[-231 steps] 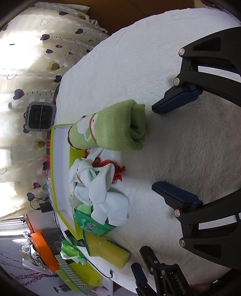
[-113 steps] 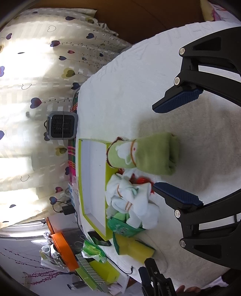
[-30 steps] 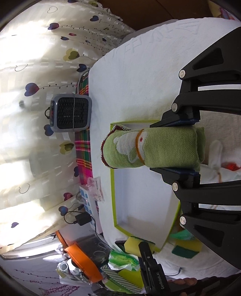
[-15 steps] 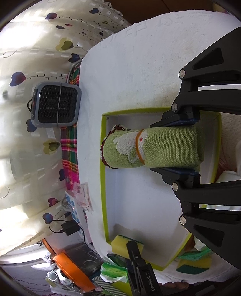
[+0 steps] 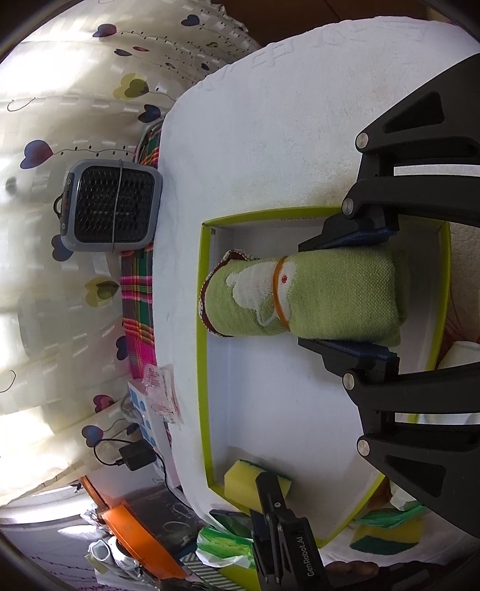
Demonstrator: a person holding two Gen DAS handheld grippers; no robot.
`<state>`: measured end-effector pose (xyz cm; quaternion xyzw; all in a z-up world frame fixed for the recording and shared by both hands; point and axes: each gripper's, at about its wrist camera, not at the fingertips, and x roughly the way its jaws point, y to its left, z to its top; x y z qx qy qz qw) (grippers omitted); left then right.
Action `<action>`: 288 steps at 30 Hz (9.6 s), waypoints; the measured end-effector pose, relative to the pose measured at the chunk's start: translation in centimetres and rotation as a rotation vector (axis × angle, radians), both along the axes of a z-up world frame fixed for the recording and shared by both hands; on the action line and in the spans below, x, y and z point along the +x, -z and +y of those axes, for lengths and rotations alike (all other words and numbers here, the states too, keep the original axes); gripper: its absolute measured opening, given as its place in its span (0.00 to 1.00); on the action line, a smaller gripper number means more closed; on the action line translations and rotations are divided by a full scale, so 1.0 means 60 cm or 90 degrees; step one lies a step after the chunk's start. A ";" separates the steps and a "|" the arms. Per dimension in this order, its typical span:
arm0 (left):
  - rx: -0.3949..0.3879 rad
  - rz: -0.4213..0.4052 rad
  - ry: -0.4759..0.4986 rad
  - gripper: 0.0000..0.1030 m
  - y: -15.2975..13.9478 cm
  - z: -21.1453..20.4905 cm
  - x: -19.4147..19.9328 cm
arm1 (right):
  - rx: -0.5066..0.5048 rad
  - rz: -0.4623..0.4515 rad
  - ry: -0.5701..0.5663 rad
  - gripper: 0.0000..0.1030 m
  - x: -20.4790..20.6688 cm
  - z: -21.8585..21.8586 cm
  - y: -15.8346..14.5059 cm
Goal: Organize soft objects
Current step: 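Carry the sponge and towel into the green box and open both tools, then move the right tool to the white tied socks, then grasp the green scrub sponge with the left tool while the right tool grasps the white socks, then carry the scrub sponge and socks into the green box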
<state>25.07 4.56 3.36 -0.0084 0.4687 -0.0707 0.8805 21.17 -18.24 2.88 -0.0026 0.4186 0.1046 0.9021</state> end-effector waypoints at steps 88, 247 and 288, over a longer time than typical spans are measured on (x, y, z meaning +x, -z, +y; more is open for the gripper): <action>-0.079 -0.020 -0.014 0.63 0.016 0.027 -0.280 | 0.096 0.017 -0.027 0.65 -0.181 -0.012 0.019; -0.031 -0.037 -0.002 0.45 -0.011 0.004 -0.100 | 0.069 -0.028 -0.046 0.33 -0.017 0.057 -0.023; 0.017 -0.015 0.004 0.52 -0.004 -0.011 -0.087 | 0.031 -0.040 -0.059 0.44 0.009 0.080 -0.008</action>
